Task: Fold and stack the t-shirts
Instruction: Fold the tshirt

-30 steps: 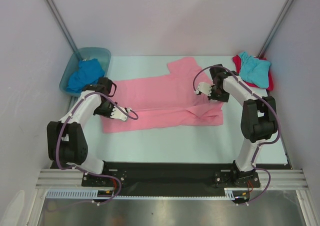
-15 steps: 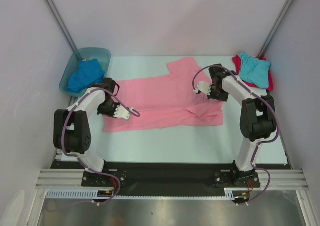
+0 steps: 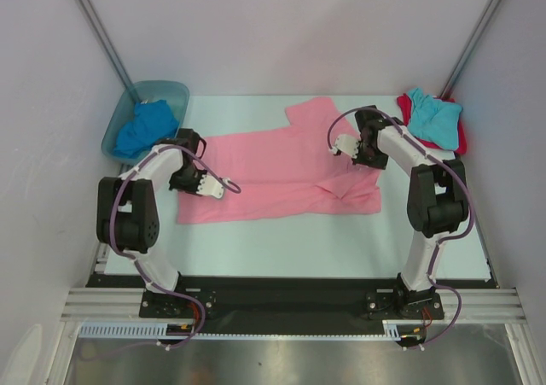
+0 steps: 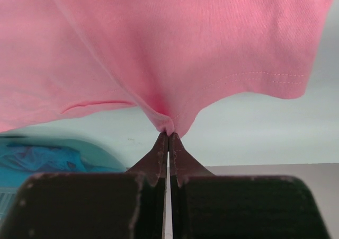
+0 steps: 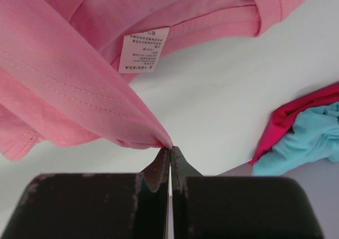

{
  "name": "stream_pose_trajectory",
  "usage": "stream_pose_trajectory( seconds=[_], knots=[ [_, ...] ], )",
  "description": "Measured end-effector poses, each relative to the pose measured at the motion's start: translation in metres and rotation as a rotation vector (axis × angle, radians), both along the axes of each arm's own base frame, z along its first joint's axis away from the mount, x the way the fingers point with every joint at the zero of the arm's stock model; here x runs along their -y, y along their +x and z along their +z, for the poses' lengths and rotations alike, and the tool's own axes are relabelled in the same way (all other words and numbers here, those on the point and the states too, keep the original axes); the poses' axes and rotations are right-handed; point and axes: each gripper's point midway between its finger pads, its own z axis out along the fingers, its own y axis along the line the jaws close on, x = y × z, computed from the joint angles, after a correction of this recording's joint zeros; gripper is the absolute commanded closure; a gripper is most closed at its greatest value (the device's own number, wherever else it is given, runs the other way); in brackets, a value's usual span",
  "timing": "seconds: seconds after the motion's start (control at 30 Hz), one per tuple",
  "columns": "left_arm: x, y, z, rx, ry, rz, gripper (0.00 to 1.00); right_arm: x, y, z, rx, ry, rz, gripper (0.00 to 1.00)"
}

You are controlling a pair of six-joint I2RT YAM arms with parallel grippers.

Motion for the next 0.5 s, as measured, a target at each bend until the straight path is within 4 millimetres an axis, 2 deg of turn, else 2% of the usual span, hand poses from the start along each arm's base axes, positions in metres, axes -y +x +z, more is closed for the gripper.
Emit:
stream_pose_trajectory(
  seconds=[0.23,0.5],
  knots=[
    [0.000,0.000,-0.006,-0.014,0.003,0.000,1.00,-0.002,0.006,0.005,0.019,0.004,-0.002,1.00],
    [-0.001,0.003,-0.012,-0.026,0.013,0.001,1.00,-0.002,0.006,-0.005,-0.001,-0.006,-0.012,1.00]
  ],
)
